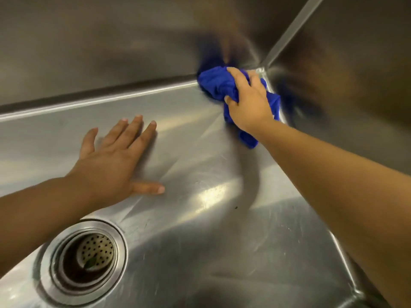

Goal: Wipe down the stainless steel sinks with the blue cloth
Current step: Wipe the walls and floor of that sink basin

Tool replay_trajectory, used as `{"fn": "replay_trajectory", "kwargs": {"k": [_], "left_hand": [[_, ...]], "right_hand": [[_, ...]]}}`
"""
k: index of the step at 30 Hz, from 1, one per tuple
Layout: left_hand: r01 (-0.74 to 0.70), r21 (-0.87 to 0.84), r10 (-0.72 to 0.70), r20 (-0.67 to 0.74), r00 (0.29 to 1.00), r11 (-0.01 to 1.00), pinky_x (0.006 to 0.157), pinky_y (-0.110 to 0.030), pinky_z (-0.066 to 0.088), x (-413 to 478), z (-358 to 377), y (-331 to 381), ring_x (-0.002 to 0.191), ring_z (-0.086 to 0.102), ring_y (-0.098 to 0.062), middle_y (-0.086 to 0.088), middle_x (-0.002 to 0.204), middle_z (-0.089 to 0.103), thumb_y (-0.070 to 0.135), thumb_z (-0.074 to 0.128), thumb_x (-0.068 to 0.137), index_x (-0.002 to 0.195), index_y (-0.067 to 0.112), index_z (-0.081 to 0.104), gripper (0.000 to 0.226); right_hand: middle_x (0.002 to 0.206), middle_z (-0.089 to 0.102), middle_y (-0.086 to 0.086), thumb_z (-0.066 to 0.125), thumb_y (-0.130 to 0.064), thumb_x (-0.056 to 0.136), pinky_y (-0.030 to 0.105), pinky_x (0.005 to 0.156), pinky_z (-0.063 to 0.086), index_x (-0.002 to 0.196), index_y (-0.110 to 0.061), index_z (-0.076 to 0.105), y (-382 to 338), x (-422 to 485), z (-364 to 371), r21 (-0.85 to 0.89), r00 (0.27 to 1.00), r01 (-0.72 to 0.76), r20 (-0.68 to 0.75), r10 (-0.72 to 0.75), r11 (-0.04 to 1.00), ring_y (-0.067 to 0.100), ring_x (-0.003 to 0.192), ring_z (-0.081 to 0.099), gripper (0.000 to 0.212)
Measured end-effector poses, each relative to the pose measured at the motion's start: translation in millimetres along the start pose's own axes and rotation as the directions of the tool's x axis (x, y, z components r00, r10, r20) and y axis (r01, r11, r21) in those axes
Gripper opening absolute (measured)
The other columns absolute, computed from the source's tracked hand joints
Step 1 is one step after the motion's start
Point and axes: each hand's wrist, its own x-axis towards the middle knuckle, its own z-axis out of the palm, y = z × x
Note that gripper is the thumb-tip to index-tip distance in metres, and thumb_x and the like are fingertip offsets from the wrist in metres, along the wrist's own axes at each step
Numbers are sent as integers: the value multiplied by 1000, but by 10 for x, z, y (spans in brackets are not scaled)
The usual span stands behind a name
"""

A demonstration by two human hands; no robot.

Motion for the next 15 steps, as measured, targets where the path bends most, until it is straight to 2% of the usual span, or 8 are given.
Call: {"fn": "replay_trajectory", "kwargs": {"k": [2, 5, 9, 11, 13, 15], "left_hand": [[-8, -10, 8, 9, 1000, 1000, 115, -50, -6, 6, -9, 14, 145, -22, -14, 14, 143, -42, 95, 5, 37, 123, 41, -47, 114], [-16, -15, 16, -2, 1000, 1000, 115, -51, -5, 33, 9, 19, 145, -21, -14, 13, 144, -40, 96, 5, 40, 123, 40, -47, 113], [-3, -20, 2, -26, 1000, 1000, 115, -49, -5, 93, 43, -10, 146, -19, -15, 8, 155, -31, 94, 2, 47, 135, 41, -39, 111], [3, -24, -4, -52, 999, 1000, 115, -49, -3, 137, 60, -3, 146, -18, -15, 7, 156, -29, 91, -2, 52, 139, 40, -34, 105], [6, -22, -7, -69, 998, 1000, 116, -48, -2, 152, 74, 16, 146, -17, -16, 7, 157, -28, 87, -6, 57, 137, 41, -34, 97], [-3, -17, 1, -77, 997, 1000, 116, -49, -2, 160, 87, 50, 147, -17, -16, 6, 157, -27, 84, -8, 60, 140, 40, -30, 94]], "right_hand": [[144, 36, 9, 52, -19, 92, 32, 107, 28, 147, -22, 36, 59, -261, 7, 16, 998, 37, -57, -36, 999, 28, 127, 37, 57], [138, 43, 14, 48, -24, 90, 29, 104, 28, 141, -14, 45, 257, -796, 3, 0, 977, 181, -117, -179, 984, 29, 122, 42, 52], [139, 40, 15, 51, -22, 90, 22, 108, 21, 143, -15, 43, 497, -602, -162, -12, 959, 279, 62, -278, 960, 31, 126, 39, 54], [142, 35, 14, 52, -21, 92, 20, 107, 17, 145, -20, 39, 472, -294, -184, -8, 974, 216, 71, -215, 976, 32, 131, 34, 55], [147, 30, 8, 53, -19, 94, 22, 107, 17, 147, -26, 35, 379, -49, -141, 46, 995, 89, 37, -90, 995, 28, 135, 28, 56], [149, 28, 6, 52, -19, 93, 27, 111, 19, 147, -27, 35, 320, -29, -86, 64, 999, 39, -25, -37, 997, 27, 136, 27, 57]]}}
